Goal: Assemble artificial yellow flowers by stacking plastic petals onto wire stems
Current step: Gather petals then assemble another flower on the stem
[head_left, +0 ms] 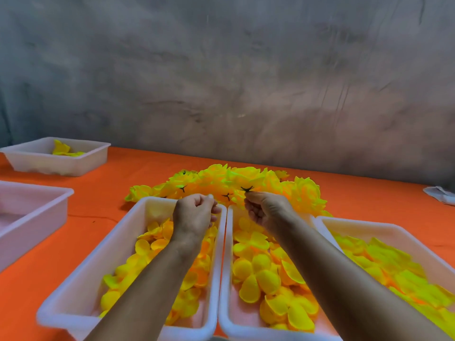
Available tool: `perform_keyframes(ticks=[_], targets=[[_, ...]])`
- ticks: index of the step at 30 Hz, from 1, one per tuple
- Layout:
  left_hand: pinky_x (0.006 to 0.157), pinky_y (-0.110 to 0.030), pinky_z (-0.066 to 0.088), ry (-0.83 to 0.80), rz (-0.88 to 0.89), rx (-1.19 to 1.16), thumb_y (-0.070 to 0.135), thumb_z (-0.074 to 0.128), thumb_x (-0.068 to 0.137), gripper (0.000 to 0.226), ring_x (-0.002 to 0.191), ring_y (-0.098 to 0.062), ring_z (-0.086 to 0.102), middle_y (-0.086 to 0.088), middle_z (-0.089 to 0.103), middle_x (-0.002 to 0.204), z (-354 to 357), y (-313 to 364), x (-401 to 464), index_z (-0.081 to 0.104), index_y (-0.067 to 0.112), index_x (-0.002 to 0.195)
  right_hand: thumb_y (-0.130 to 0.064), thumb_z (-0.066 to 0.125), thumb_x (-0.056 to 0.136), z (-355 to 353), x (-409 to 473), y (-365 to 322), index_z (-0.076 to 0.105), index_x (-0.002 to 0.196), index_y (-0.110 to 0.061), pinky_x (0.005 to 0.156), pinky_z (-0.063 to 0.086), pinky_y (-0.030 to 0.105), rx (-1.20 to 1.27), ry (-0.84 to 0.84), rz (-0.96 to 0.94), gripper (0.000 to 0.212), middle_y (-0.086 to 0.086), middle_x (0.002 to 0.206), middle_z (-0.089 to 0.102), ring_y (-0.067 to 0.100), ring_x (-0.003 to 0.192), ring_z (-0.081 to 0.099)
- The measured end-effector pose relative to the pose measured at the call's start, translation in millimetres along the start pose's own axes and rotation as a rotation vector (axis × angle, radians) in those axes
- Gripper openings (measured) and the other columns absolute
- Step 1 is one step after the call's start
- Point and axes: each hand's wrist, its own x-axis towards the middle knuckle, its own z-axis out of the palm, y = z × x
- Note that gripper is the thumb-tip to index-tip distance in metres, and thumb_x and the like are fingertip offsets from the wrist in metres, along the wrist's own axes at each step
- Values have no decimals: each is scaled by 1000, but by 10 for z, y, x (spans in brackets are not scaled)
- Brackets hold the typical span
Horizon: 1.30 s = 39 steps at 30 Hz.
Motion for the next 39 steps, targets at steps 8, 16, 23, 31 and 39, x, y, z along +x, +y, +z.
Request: perform_keyframes(ticks=[8,16,23,31,39], targets=[[53,-22,42,15,-11,-14,18,52,96,26,59,-12,57,-2,68,70,158,-208,250,63,16,73,0,63,85,129,563,-79,55,68,-5,43,40,18,-5,68,55,20,1,43,58,10,48,55],[52,-22,43,12,-53,-40,18,53,96,26,59,-12,58,0,67,67,155,-336,326,64,16,73,2,60,86,206,856,-142,53,69,-4,52,39,21,-20,84,61,19,10,67,56,14,56,53],[52,-20,44,-3,-88,-79,17,53,96,25,59,-11,57,-2,68,68,141,-321,300,65,13,75,4,57,88,258,983,-256,52,83,-4,50,39,21,-12,116,83,11,10,69,55,14,56,53],[50,-18,44,8,-112,-84,18,54,95,23,58,-10,58,-2,68,68,110,-338,308,66,13,76,3,52,92,311,994,-287,55,114,2,77,49,34,-129,49,46,22,20,120,60,29,104,63],[48,-17,44,52,-124,-64,15,52,96,24,58,-10,57,-2,68,69,50,-341,292,65,13,75,-1,49,94,206,916,-195,54,113,0,80,48,36,-157,50,64,19,19,122,58,29,103,62]])
